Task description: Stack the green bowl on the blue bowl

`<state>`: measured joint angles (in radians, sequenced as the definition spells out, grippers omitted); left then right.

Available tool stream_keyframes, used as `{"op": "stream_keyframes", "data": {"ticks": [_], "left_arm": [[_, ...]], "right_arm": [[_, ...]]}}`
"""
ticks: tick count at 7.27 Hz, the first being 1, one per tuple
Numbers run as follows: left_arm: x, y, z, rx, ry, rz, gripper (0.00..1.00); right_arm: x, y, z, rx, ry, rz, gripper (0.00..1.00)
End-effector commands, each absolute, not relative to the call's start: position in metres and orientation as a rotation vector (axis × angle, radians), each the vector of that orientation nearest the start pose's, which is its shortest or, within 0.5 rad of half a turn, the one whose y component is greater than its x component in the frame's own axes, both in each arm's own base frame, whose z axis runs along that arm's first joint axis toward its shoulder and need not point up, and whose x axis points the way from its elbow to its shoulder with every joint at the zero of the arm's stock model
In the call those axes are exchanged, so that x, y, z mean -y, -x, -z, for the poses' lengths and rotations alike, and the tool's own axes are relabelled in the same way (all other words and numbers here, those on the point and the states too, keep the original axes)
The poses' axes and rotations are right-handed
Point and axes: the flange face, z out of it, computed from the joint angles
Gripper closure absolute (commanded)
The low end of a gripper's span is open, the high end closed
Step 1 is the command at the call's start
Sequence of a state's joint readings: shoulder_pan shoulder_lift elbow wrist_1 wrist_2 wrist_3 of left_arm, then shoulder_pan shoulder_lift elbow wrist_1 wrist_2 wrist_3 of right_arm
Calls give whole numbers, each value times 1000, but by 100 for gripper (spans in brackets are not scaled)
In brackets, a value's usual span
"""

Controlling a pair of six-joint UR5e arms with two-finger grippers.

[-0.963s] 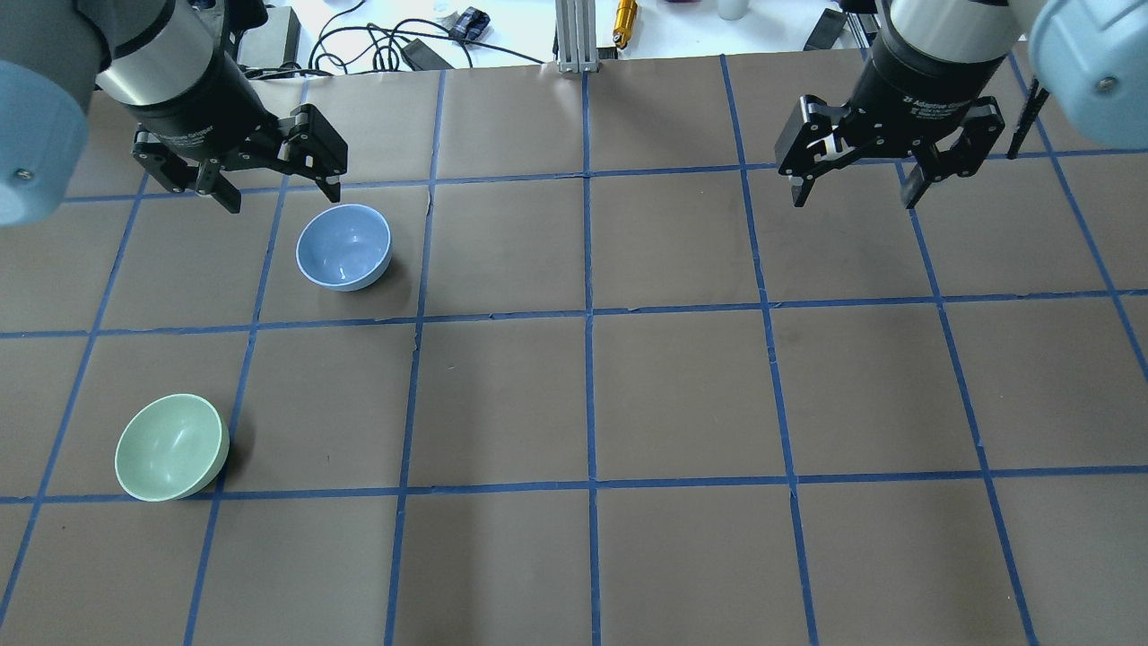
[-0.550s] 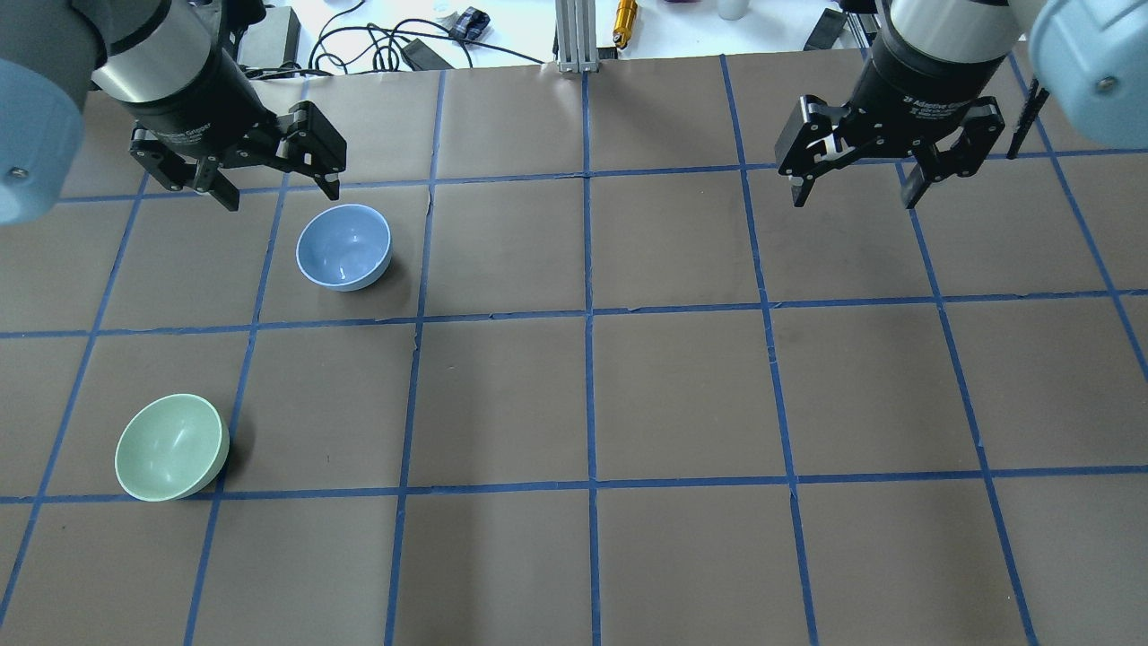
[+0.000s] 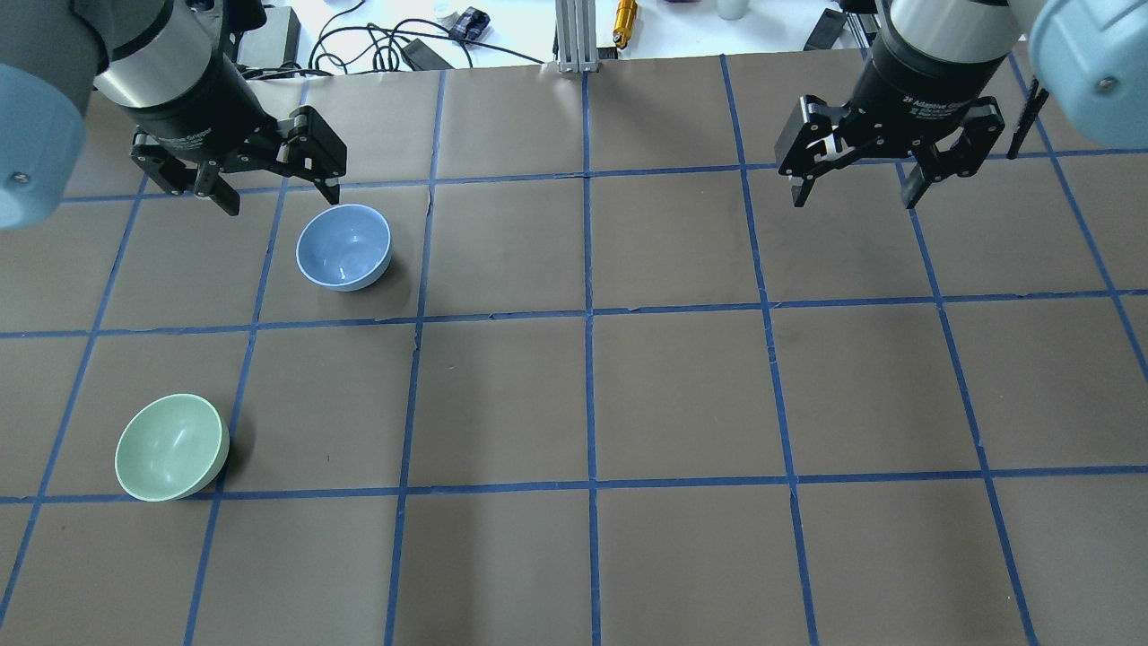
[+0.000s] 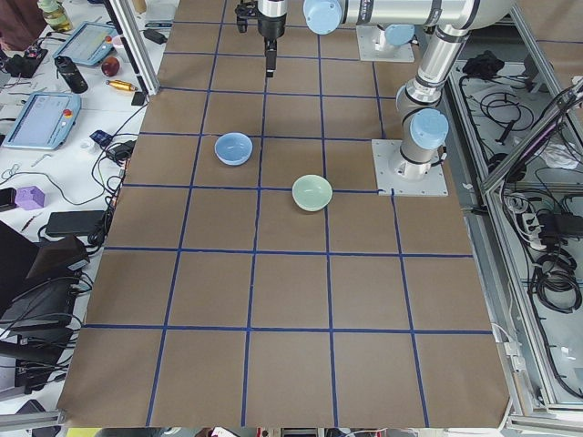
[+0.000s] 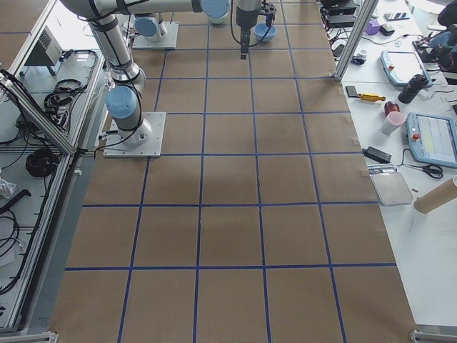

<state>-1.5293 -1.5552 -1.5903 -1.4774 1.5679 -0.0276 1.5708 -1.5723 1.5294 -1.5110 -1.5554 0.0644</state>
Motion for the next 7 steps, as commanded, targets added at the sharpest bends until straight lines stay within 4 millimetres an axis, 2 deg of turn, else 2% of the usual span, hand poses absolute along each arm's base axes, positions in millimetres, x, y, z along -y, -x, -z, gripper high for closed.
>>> {"op": "stream_keyframes", "data": {"ticks": [1,2,3,4,5,6,7], "left_arm": [[499,113,-494,-3138,108,135,0],[498,112,-496,-3135,94,137,0],[497,103,-495,-3125,-46,112,0],[501,69,-490,-3125,-69,72,1],[503,18,-478,-3132,-53,34,2],[496,-27,-459,-3149,-82,-23,2],[484,-59,-436,-3170,-34,-85,2]], "right_arm": [[489,-135,-503,-3125,-101,-27,0],[489,-135,-503,-3125,-101,-27,0],[489,-135,-503,-3125,-101,-27,0],[489,-135,-503,-3125,-101,-27,0],[489,-135,-503,-3125,-101,-27,0],[489,-135,-503,-3125,-101,-27,0],[489,-135,-503,-3125,-101,-27,0]]}}
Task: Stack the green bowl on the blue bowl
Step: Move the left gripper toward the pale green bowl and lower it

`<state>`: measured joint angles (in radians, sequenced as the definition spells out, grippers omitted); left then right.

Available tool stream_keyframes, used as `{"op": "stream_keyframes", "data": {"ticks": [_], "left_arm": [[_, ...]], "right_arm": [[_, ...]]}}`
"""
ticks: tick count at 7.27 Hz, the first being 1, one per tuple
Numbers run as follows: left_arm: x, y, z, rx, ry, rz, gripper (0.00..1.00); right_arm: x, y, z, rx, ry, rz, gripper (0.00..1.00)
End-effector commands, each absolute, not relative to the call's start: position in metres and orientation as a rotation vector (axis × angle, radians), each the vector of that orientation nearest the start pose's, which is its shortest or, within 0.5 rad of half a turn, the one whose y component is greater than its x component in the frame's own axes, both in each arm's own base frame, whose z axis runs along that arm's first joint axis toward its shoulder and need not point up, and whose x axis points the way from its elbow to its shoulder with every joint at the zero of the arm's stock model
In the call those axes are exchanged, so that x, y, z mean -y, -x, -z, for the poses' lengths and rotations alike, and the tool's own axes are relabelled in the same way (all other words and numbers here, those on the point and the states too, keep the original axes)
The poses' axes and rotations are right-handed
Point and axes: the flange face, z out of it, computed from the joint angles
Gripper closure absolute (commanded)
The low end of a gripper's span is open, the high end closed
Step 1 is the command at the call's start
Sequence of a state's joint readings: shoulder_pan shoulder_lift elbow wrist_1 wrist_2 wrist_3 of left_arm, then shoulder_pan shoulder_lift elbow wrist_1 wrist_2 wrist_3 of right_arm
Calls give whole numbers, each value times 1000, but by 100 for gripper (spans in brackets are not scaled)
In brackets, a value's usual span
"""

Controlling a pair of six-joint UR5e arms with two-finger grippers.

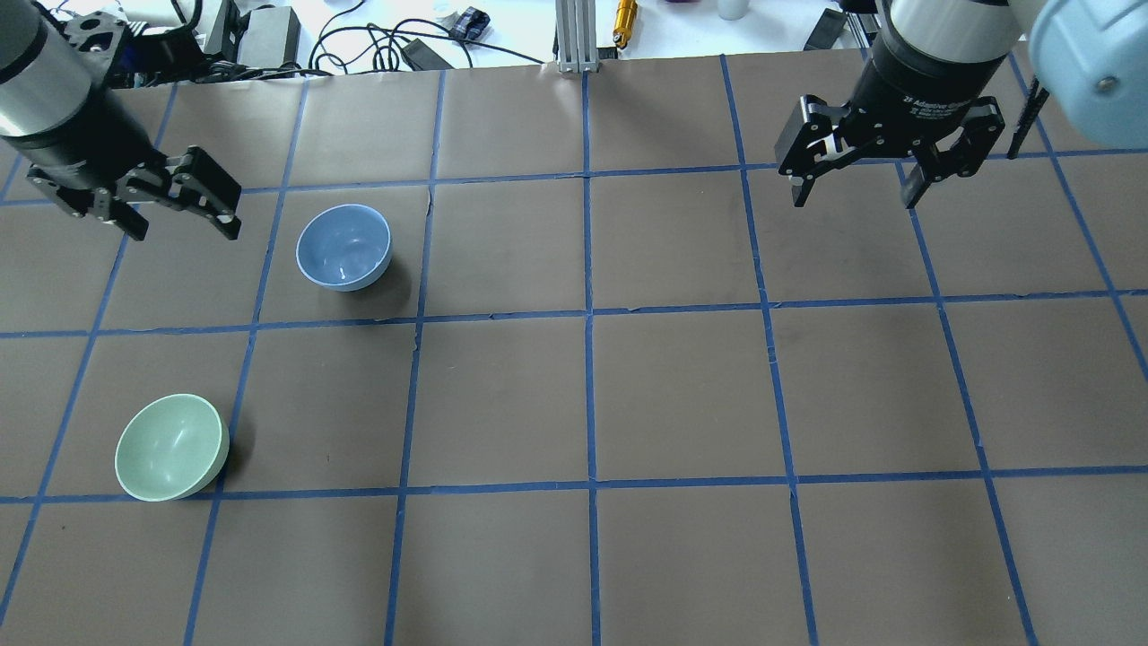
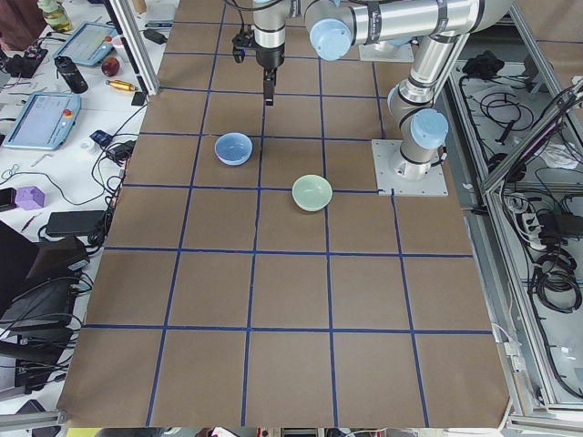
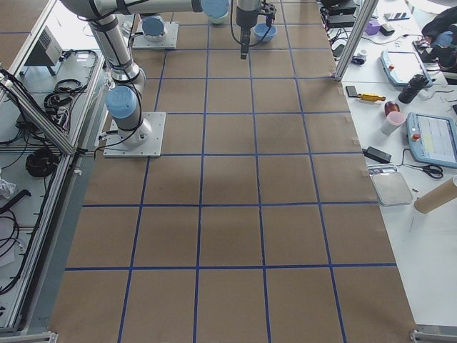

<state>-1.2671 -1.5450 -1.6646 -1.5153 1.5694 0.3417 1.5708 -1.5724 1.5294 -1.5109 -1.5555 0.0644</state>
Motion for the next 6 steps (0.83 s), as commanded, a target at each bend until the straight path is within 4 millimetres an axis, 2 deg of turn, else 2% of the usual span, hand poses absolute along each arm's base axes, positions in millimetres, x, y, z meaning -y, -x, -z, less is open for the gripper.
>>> {"op": "stream_keyframes", "data": {"ticks": [1,2,3,4,5,6], "left_arm": [[477,-95,-408,-3191,-104,-134,2],[459,-147,-376,-3212,27,-157,2],[434,-181,-339,-3242,-1,-178,2],[413,-206,-303,-3241,22,-109,2],[390,-221,-269,-3255,87,-119,2],[382,-221,-249,-3270,101,-146,2]], "right_arm": [[489,-135,-503,-3125,-101,-27,0],[489,-135,-503,-3125,-101,-27,0],[489,-135,-503,-3125,-101,-27,0],[489,-135,-503,-3125,-101,-27,0],[489,-135,-503,-3125,-101,-25,0],[489,-135,-503,-3125,-101,-27,0]]}}
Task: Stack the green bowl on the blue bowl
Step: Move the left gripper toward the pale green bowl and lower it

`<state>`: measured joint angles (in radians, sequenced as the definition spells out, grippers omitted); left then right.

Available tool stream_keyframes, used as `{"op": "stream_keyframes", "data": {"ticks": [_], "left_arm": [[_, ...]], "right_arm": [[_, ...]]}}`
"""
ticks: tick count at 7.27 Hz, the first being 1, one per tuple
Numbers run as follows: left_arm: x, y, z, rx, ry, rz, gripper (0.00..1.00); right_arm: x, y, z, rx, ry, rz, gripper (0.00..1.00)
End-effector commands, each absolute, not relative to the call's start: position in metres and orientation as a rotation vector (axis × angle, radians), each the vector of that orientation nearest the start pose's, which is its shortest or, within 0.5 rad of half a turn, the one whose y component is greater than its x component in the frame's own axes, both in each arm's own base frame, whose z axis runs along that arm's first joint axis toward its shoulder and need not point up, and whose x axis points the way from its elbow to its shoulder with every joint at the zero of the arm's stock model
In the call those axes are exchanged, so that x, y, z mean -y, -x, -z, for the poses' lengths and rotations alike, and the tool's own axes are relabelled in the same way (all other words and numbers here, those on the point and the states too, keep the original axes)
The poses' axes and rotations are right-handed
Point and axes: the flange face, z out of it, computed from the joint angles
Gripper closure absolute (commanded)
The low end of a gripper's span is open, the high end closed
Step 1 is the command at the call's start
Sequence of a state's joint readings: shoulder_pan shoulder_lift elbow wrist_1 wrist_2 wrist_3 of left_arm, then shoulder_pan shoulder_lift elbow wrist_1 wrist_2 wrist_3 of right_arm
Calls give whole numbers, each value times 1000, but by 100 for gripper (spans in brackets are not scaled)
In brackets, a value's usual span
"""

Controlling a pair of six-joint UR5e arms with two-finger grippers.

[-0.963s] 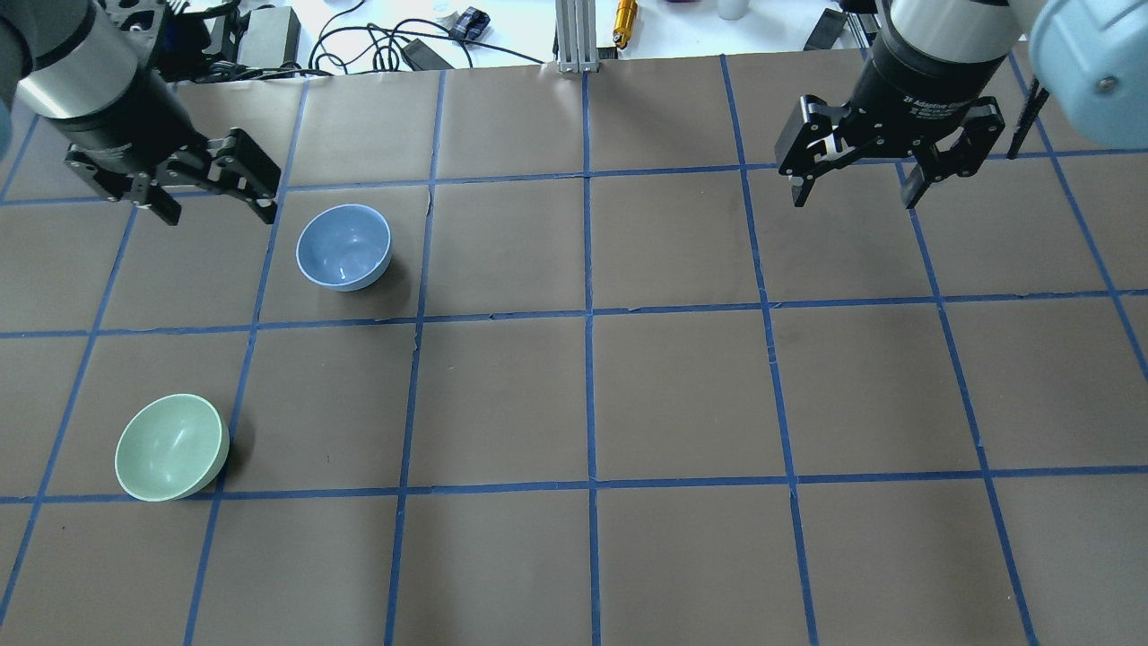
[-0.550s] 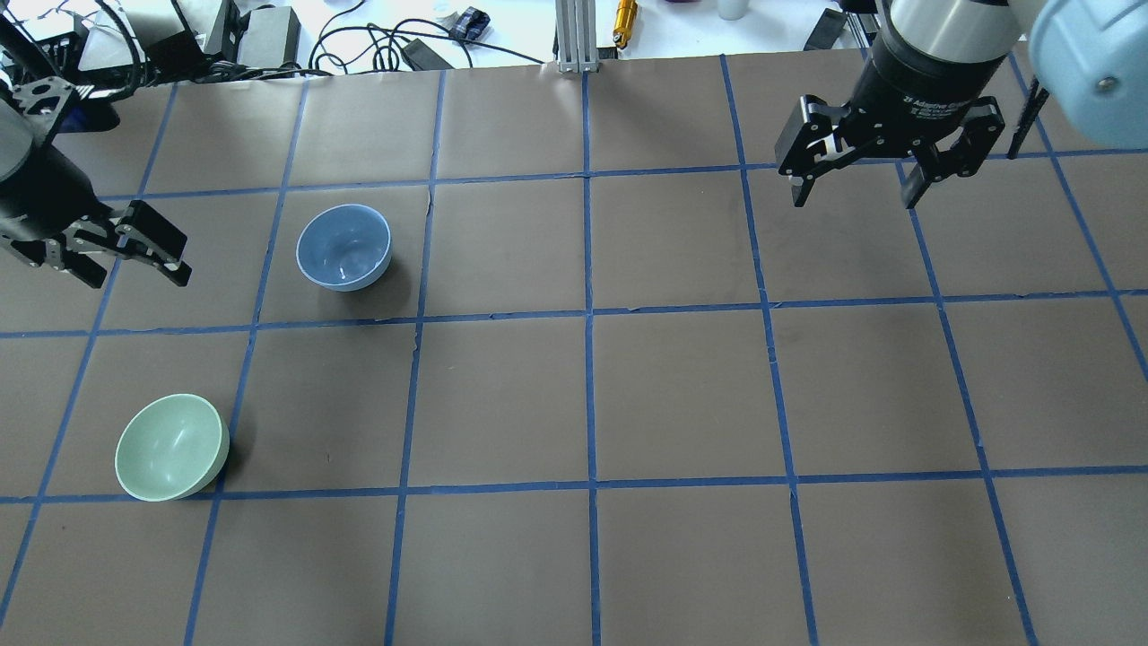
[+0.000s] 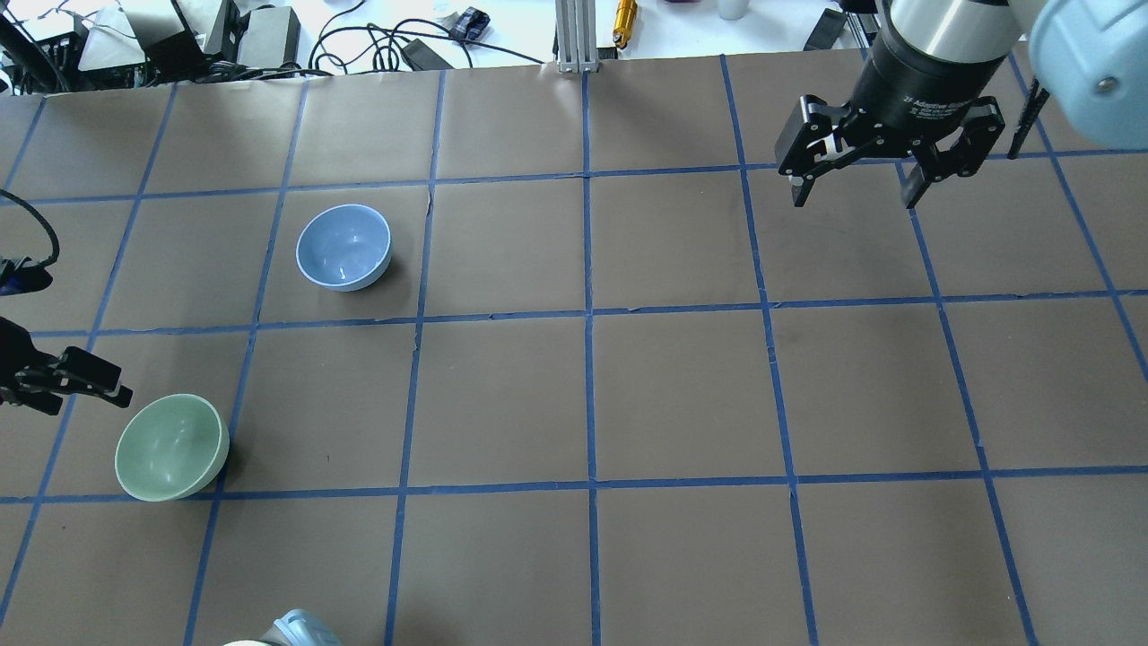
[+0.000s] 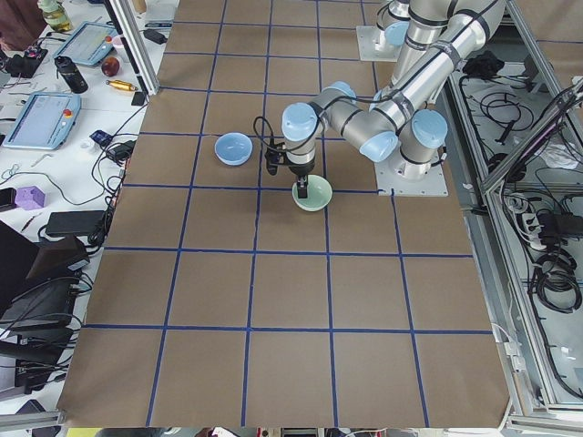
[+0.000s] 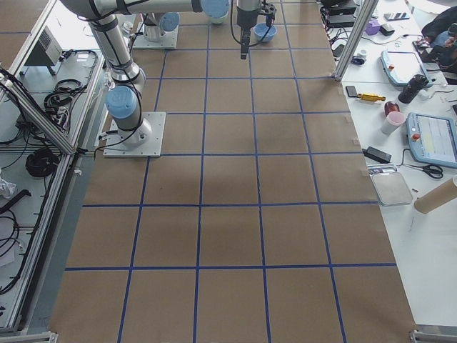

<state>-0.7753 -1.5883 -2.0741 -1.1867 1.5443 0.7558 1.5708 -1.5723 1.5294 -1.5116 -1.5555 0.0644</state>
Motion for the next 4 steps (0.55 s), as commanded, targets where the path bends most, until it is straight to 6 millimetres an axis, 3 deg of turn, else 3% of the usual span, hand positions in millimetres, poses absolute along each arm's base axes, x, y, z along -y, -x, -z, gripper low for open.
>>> {"op": "stream_keyframes", "data": {"ticks": [1,3,4], "left_arm": [[383,-223,-232,-3261,95,-148,4],[387,-228,-211,-3276,78,-171,13],[388,-229,-207,-3282,79,-182,27]], "right_arm": [[489,-135,-502,-3125,-101,-30,0],[489,-135,-503,-3125,-101,-27,0],[489,-135,-502,-3125,-101,-27,0]]}}
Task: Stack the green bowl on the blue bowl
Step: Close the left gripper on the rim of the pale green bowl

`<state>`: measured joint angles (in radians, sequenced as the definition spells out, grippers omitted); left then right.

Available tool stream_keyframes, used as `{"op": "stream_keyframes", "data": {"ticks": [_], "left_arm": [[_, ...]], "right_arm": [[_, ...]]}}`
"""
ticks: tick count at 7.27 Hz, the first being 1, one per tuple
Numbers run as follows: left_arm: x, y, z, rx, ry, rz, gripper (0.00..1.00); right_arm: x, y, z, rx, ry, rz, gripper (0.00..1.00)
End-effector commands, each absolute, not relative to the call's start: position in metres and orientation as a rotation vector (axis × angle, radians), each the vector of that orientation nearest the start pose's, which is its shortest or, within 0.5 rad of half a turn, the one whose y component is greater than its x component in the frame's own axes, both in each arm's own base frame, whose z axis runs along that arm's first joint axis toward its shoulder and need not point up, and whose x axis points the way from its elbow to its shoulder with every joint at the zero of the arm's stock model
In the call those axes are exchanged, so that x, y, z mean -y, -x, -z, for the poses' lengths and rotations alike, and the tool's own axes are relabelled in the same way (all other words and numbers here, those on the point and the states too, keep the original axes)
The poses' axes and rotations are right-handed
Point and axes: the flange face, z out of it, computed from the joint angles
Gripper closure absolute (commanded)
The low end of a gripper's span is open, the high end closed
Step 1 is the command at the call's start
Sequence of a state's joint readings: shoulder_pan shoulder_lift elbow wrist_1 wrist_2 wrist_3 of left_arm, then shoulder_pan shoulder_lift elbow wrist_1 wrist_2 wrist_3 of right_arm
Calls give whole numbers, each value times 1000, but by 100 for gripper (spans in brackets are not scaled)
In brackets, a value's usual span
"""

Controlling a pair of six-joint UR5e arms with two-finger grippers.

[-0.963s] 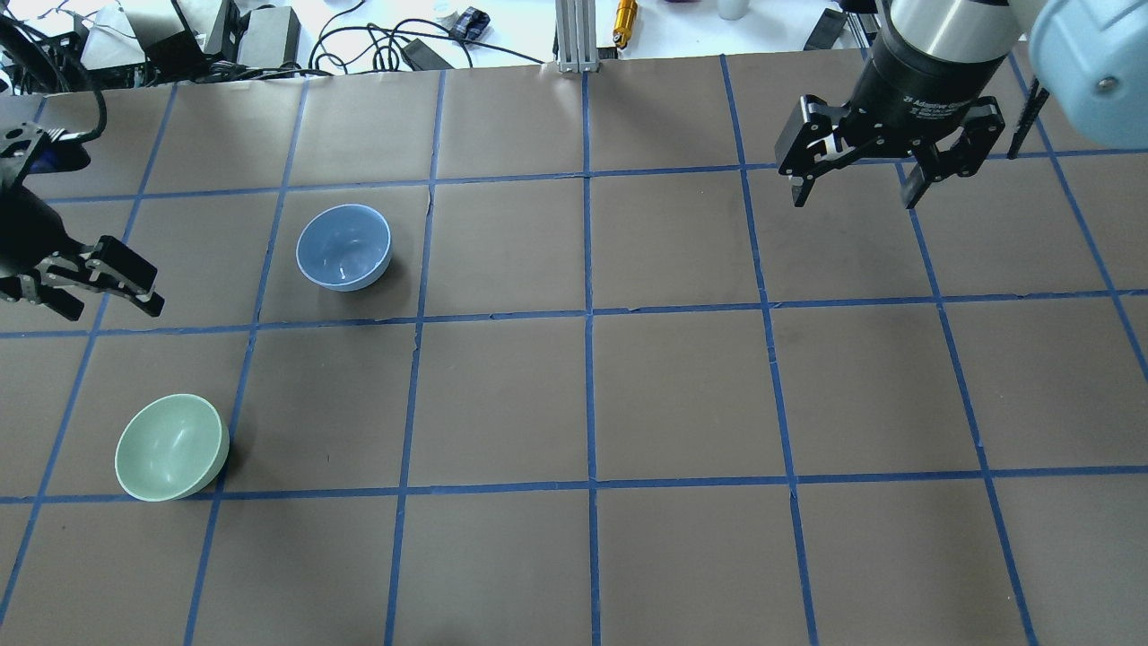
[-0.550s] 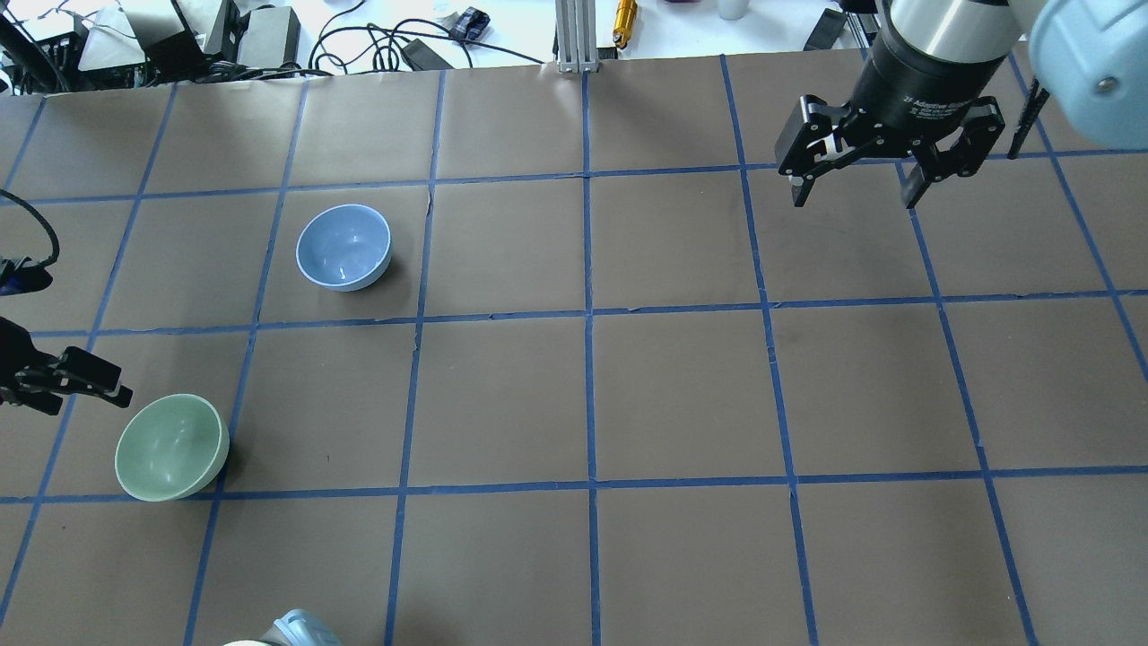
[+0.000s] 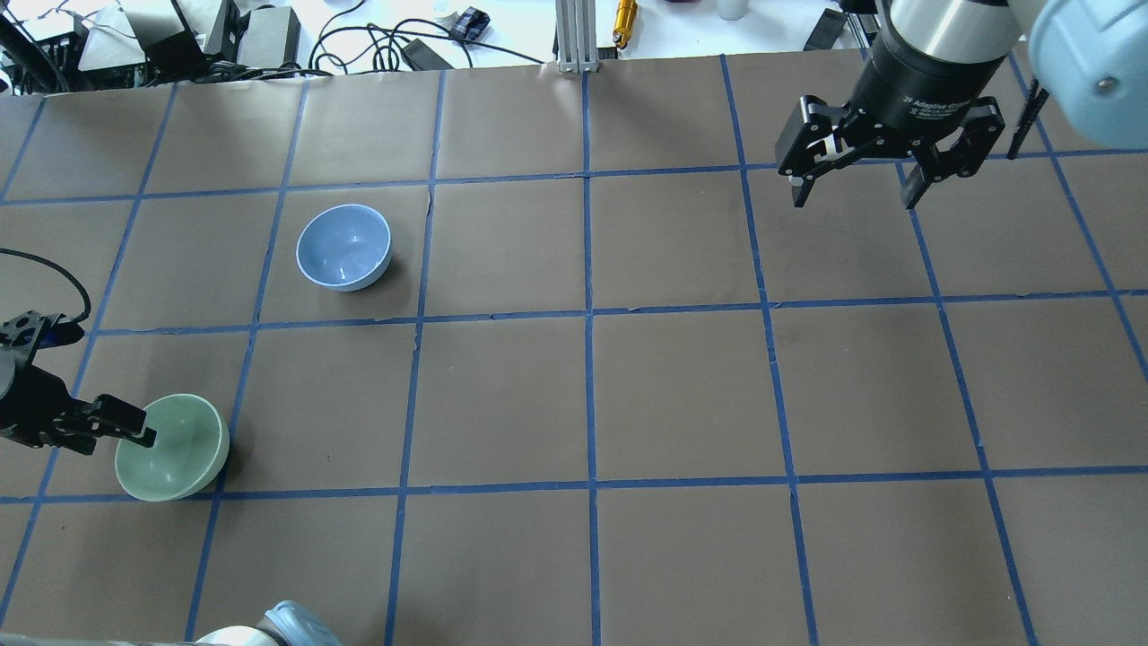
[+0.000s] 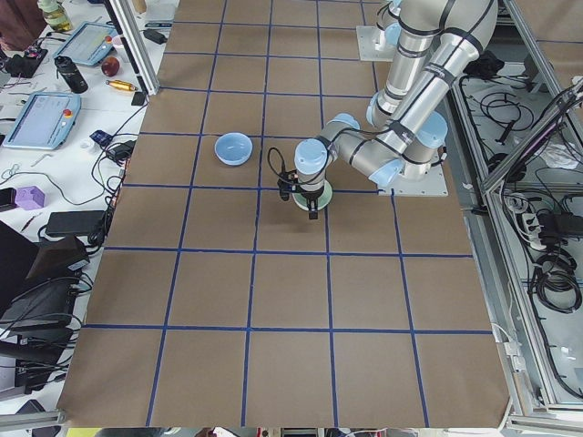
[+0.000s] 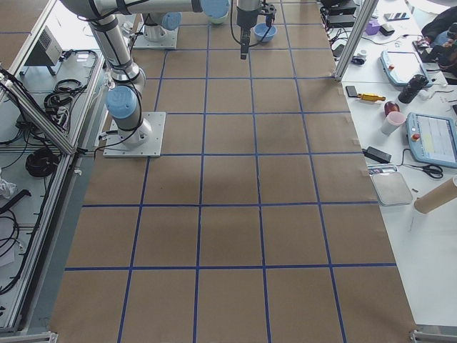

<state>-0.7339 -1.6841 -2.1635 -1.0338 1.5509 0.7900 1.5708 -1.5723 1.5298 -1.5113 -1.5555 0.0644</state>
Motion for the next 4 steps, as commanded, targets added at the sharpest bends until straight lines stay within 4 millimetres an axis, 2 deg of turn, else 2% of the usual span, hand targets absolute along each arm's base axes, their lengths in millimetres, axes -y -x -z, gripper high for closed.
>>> {"op": "stream_keyframes", "data": {"ticks": [1,2,3,4], "left_arm": [[387,-229,-204,-3284,75,-200,56],[387,-229,-204,-3282,65,-199,79],[387,-229,-204,-3285,63,-201,88],[387,-229,-204,-3288,13,-197,90]], "right_arm": [[489,-135,-503,-3125,-101,-27,0],[489,-135,-503,-3125,-101,-27,0],[489,-135,-503,-3125,-101,-27,0],[489,-135,-503,-3125,-101,-27,0]]}}
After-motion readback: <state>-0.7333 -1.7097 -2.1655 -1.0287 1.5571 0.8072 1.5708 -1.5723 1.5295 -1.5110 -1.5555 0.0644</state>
